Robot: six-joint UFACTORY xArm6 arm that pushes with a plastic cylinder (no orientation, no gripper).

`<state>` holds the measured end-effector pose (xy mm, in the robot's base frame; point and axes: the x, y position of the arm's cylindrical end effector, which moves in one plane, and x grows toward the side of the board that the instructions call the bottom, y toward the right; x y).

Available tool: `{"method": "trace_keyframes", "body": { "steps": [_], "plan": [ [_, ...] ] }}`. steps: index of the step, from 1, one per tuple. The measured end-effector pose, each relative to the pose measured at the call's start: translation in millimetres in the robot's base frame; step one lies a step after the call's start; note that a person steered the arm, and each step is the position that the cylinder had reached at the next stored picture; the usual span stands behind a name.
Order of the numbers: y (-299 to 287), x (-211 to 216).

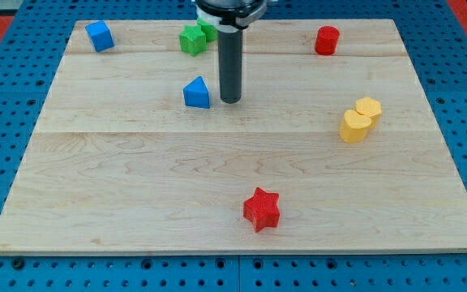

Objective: Place the arm in between yellow blocks

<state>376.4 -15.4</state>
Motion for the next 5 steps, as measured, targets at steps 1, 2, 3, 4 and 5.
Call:
{"method": "trace_keyframes", "body": {
  "steps": [1,2,3,4,5],
  "plan": [
    [-8.6,0.1],
    [-8.6,21.4],
    [-4.7,54.0],
    [23.9,87.7],
    [78.6,92.0]
  ]
}}
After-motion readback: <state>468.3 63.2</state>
